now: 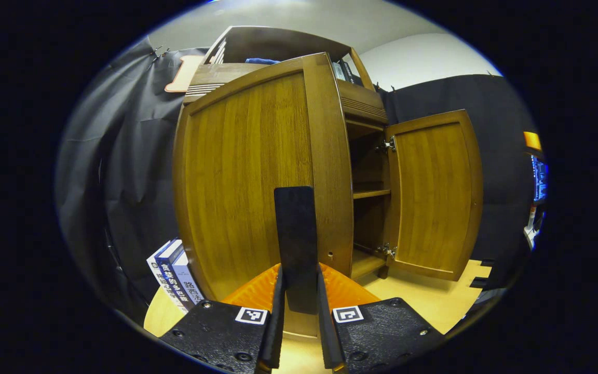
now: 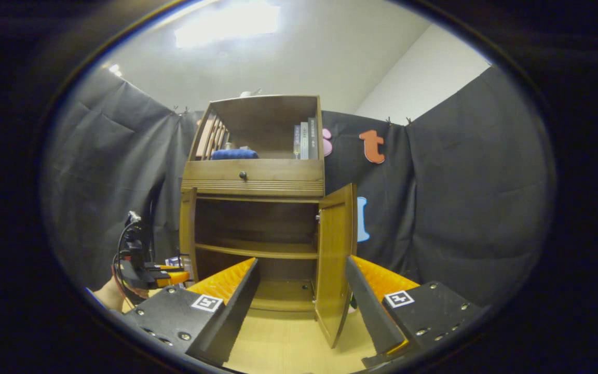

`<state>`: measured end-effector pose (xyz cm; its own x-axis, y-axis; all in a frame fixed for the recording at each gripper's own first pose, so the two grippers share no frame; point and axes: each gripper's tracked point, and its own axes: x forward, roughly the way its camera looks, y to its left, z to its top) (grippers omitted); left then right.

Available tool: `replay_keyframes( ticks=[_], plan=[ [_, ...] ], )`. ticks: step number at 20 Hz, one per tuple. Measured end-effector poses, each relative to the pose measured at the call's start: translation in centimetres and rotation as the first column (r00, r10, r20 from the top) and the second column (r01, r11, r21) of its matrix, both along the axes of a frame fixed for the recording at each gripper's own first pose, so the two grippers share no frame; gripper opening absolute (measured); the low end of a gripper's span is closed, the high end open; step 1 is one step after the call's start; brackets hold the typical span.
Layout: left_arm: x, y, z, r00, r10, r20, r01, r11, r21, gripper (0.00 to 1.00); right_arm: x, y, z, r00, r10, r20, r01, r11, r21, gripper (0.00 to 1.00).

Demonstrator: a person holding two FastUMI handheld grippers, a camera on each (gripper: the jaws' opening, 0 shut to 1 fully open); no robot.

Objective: Open the right door of the double-door shoe cabinet with the right hand, and open the left door with the left hand.

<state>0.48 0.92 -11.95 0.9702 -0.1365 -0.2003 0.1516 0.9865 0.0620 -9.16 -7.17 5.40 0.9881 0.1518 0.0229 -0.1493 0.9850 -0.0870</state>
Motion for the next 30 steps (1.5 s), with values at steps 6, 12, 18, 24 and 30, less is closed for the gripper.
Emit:
replay_keyframes(
  ticks=[6,12,18,24,30],
  plan=[
    [-2.8,2.2,-0.5,1.0,0.011,-0.028,-0.011,1.0,-0.008,0.33,0.1,0.9,0.1,1.0,0.022,0.011,-0.022,1.0,0.014,0.98],
    [-4.2,3.4,0.1,0.999,0.031,-0.022,-0.031,1.0,-0.001,0.31,0.6,1.2,-0.7,0.999,0.033,0.0,-0.033,0.999,0.038,0.97],
    [-5.9,5.5,0.6,0.997,0.072,-0.015,-0.072,0.997,0.009,0.31,0.1,2.1,-1.5,0.997,0.075,-0.008,-0.074,0.996,0.044,0.97],
    [-7.4,7.6,1.2,0.995,0.102,-0.017,-0.101,0.994,0.031,0.32,0.2,2.7,-1.7,0.996,0.09,-0.002,-0.09,0.993,0.074,0.98],
    [-8.1,15.0,2.0,0.962,0.27,0.035,-0.271,0.96,0.063,0.11,0.2,3.0,-1.9,0.994,0.105,0.003,-0.105,0.992,0.074,0.97]
  ],
)
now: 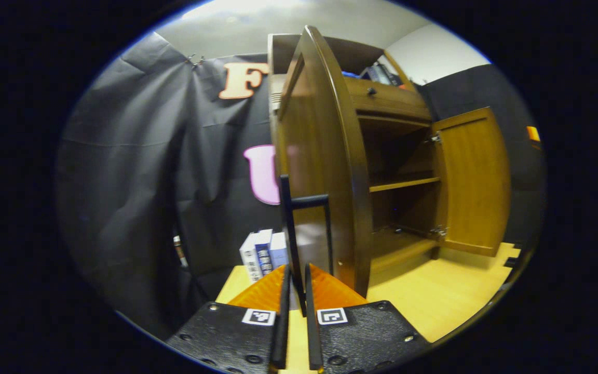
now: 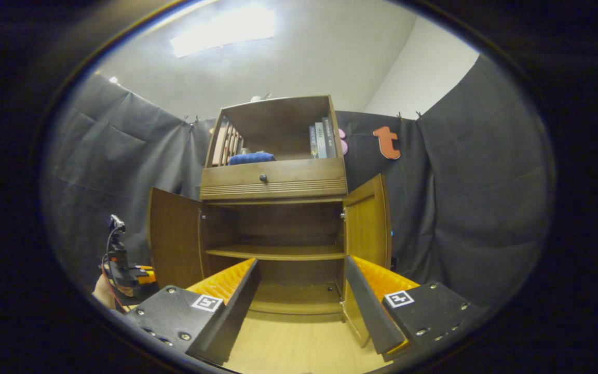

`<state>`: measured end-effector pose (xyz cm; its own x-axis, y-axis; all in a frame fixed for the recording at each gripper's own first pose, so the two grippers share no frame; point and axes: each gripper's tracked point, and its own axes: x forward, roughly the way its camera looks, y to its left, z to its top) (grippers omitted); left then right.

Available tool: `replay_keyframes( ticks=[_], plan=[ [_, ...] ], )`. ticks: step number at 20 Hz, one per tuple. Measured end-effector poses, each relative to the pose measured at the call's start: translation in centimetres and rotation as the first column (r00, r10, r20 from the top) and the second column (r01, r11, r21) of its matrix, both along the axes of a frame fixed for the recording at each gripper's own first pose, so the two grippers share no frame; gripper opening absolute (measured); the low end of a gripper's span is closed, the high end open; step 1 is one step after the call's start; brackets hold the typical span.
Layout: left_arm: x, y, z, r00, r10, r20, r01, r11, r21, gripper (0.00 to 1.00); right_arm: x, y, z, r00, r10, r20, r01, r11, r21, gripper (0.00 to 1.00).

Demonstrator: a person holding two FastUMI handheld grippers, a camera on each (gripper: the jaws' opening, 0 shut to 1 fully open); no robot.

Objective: Open the right door of the double-door shoe cabinet with the right hand, and open the left door with the left hand.

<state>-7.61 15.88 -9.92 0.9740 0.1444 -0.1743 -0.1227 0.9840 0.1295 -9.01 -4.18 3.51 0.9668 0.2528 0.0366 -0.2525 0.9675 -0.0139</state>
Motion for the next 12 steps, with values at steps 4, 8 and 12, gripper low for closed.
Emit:
replay_keyframes(
  ticks=[4,8,12],
  plan=[
    [-0.4,2.2,-0.2,1.0,-0.012,-0.006,0.012,0.998,-0.065,0.11,0.0,0.5,-0.4,1.0,0.008,-0.008,-0.008,1.0,-0.003,0.97],
    [-0.2,2.4,0.0,0.998,-0.06,-0.014,0.06,0.997,-0.042,0.12,0.2,2.0,-0.6,1.0,0.02,-0.011,-0.02,1.0,-0.001,0.97],
    [-0.4,3.1,-0.4,0.989,-0.109,-0.096,0.107,0.994,-0.021,0.06,0.3,3.2,-1.1,0.999,0.032,-0.03,-0.031,0.999,0.011,0.98]
  ],
)
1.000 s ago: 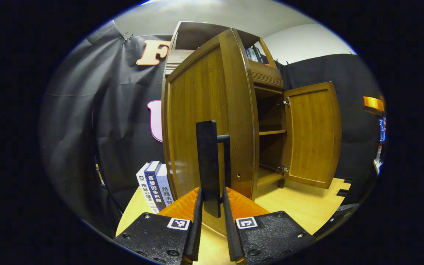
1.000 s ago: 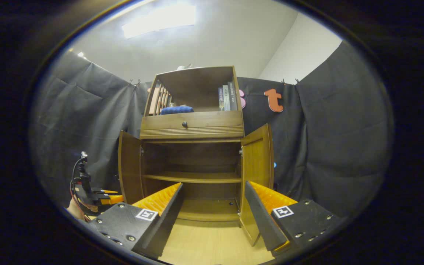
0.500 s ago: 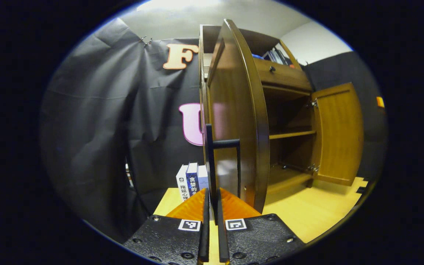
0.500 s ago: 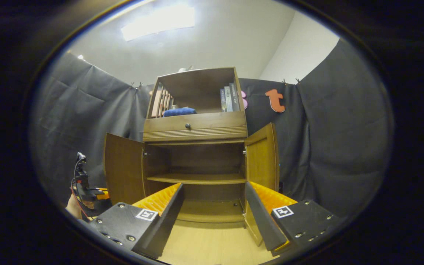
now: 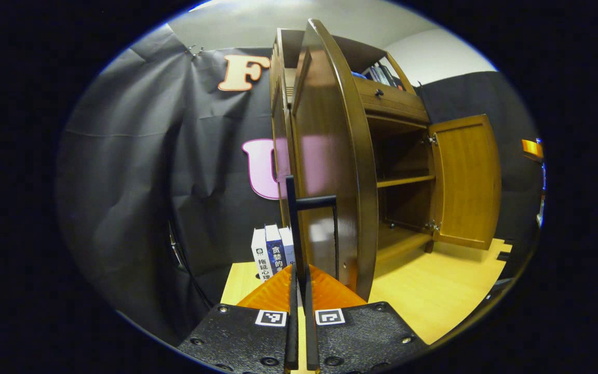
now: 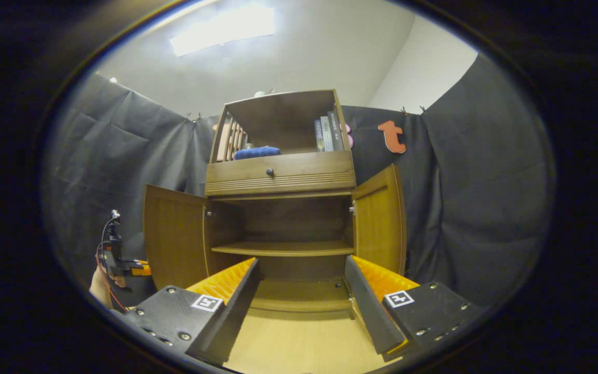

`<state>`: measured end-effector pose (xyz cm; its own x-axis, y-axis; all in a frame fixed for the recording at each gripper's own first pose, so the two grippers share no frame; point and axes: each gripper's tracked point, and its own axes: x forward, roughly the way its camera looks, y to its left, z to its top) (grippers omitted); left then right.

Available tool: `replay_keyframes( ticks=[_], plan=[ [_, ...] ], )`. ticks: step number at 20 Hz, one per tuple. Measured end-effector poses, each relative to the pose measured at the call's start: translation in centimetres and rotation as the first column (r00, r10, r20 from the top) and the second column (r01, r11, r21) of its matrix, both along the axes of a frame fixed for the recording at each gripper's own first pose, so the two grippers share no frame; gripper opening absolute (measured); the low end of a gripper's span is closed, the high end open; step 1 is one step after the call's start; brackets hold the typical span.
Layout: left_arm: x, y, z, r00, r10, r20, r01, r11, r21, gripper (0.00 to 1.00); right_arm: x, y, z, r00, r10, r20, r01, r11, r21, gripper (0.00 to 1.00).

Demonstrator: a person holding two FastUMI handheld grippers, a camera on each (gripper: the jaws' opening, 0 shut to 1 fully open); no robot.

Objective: Open the right door of the double-door shoe cabinet with the right hand, and open the left door with the left hand.

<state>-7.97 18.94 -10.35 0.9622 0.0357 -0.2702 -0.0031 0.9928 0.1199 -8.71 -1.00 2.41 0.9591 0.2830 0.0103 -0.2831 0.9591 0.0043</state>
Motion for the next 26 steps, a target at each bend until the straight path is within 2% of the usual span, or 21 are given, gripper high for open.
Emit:
replay_keyframes(
  ticks=[1,6,10,15,18,20,23,24,26],
  plan=[
    [0.0,0.2,-0.1,1.0,0.002,-0.004,-0.002,1.0,-0.005,0.04,-0.1,0.2,0.1,1.0,0.005,0.001,-0.005,1.0,0.001,0.98],
    [-0.2,0.1,0.2,1.0,0.016,0.012,-0.016,0.999,-0.046,0.05,-0.3,0.4,0.3,1.0,-0.002,0.013,0.001,1.0,0.016,0.97],
    [-0.2,-0.1,0.4,0.999,-0.006,0.048,0.008,0.999,-0.051,0.06,0.3,0.4,-0.6,1.0,-0.012,0.005,0.012,1.0,0.021,0.97],
    [-1.2,-0.8,1.1,0.998,-0.009,0.07,0.01,1.0,-0.025,0.06,0.8,0.2,-1.7,0.999,-0.033,-0.01,0.033,0.999,0.043,0.98],
    [-2.3,-0.2,2.1,0.994,0.035,0.104,-0.035,0.999,-0.008,0.07,0.9,0.3,-2.1,0.999,-0.037,-0.011,0.037,0.998,0.044,0.98],
    [-3.1,0.3,3.0,0.992,0.082,0.099,-0.081,0.997,-0.012,0.12,1.1,0.8,-2.3,0.999,-0.039,-0.007,0.039,0.999,0.027,0.98],
    [-4.8,1.1,4.3,0.982,0.158,0.105,-0.158,0.987,-0.005,0.24,1.3,2.2,-3.3,1.0,-0.018,-0.014,0.018,1.0,-0.001,0.98],
    [-5.2,1.6,5.4,0.974,0.186,0.129,-0.186,0.983,-0.009,0.22,1.6,2.2,-3.5,1.0,-0.02,-0.016,0.02,1.0,0.0,0.98],
    [-5.6,2.1,7.5,0.953,0.245,0.177,-0.242,0.969,-0.038,0.36,2.2,1.1,-4.1,0.998,-0.06,-0.031,0.061,0.998,0.01,0.98]
  ],
)
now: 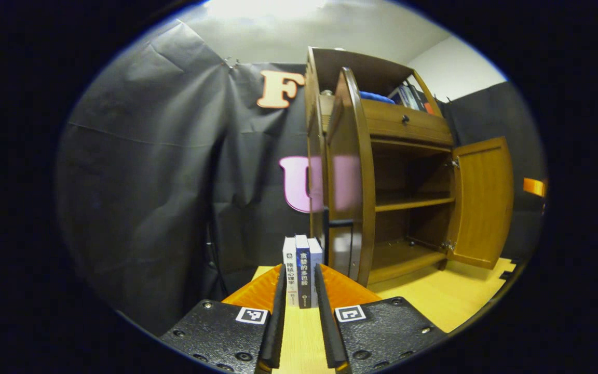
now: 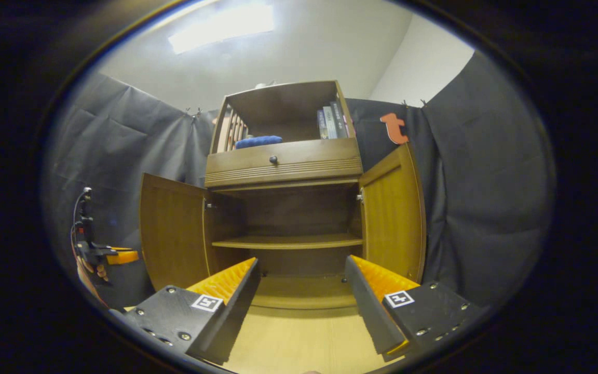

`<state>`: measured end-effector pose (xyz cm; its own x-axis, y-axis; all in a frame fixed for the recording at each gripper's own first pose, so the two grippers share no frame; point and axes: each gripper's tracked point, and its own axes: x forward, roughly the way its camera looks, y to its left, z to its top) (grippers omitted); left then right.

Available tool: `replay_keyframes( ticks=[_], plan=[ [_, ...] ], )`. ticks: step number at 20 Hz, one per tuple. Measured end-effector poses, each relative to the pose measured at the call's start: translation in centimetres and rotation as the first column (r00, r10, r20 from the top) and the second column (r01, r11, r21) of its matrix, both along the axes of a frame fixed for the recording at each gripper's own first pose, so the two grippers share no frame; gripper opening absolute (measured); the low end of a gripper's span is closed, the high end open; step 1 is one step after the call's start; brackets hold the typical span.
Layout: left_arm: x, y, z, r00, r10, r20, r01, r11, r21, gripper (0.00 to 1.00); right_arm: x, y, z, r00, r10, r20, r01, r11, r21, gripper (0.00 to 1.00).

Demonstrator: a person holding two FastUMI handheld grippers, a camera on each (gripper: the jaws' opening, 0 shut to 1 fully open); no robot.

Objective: Open the right door of the double-door shoe cabinet with the right hand, and open the left door with the left hand.

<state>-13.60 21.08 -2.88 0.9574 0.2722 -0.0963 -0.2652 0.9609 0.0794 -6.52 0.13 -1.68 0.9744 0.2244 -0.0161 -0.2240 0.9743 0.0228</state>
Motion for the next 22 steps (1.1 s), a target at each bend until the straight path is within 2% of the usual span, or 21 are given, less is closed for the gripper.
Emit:
replay_keyframes(
  ticks=[1,2,4,7,8,10,13,14,15,16,17,19,20,22],
  plan=[
    [-0.2,0.1,1.1,1.0,0.023,0.022,-0.023,1.0,0.002,0.37,0.8,-0.9,-0.5,0.999,-0.04,-0.016,0.04,0.999,-0.002,1.0],
    [-0.6,0.1,2.3,0.998,0.037,0.046,-0.037,0.999,0.008,0.4,1.0,-1.7,-1.0,0.997,-0.067,-0.029,0.067,0.998,-0.003,0.98],
    [-1.4,-0.9,4.1,0.997,0.034,0.074,-0.035,0.999,0.008,0.45,1.2,-2.3,-1.7,0.995,-0.086,-0.059,0.088,0.996,0.028,0.97],
    [-2.1,-3.5,6.1,0.994,0.019,0.108,-0.017,1.0,-0.018,0.67,2.1,-3.2,-2.0,0.99,-0.118,-0.081,0.124,0.99,0.072,0.97],
    [-2.1,-4.4,6.1,0.995,0.018,0.1,-0.015,0.999,-0.028,0.72,2.2,-3.3,-2.2,0.987,-0.134,-0.085,0.14,0.988,0.067,0.97],
    [-1.8,-6.6,6.4,0.996,0.013,0.092,-0.009,0.999,-0.04,0.8,2.1,-2.9,-2.0,0.987,-0.134,-0.087,0.138,0.989,0.048,0.98],
    [0.0,-10.6,7.1,0.994,-0.031,0.104,0.034,0.999,-0.029,0.88,2.0,-2.0,-1.0,0.992,-0.11,-0.062,0.111,0.994,0.016,0.98],
    [0.6,-11.9,7.2,0.993,-0.051,0.107,0.054,0.998,-0.022,0.94,1.8,-1.8,-0.6,0.993,-0.104,-0.057,0.105,0.995,0.004,0.98],
    [1.1,-13.4,7.3,0.992,-0.071,0.107,0.073,0.997,-0.014,0.89,1.5,-1.7,-0.3,0.994,-0.101,-0.052,0.1,0.995,-0.008,1.0],
    [1.5,-15.0,7.3,0.99,-0.09,0.106,0.091,0.996,-0.001,0.94,1.2,-1.9,0.2,0.994,-0.099,-0.043,0.099,0.995,-0.014,0.98],
    [2.0,-16.3,7.7,0.988,-0.105,0.115,0.104,0.995,0.015,0.91,0.9,-2.0,0.8,0.995,-0.098,-0.029,0.098,0.995,-0.016,1.0],
    [2.6,-18.9,8.1,0.983,-0.124,0.138,0.119,0.992,0.047,0.95,0.4,-2.1,1.5,0.995,-0.095,-0.015,0.095,0.995,-0.025,0.97],
    [3.0,-20.0,8.2,0.98,-0.132,0.148,0.125,0.99,0.062,0.93,0.2,-2.3,1.7,0.995,-0.098,-0.007,0.098,0.995,-0.029,1.0],
    [3.6,-22.2,7.6,0.979,-0.142,0.146,0.134,0.989,0.064,0.93,-0.3,-2.5,2.3,0.995,-0.102,0.01,0.102,0.994,-0.026,0.98]
  ],
)
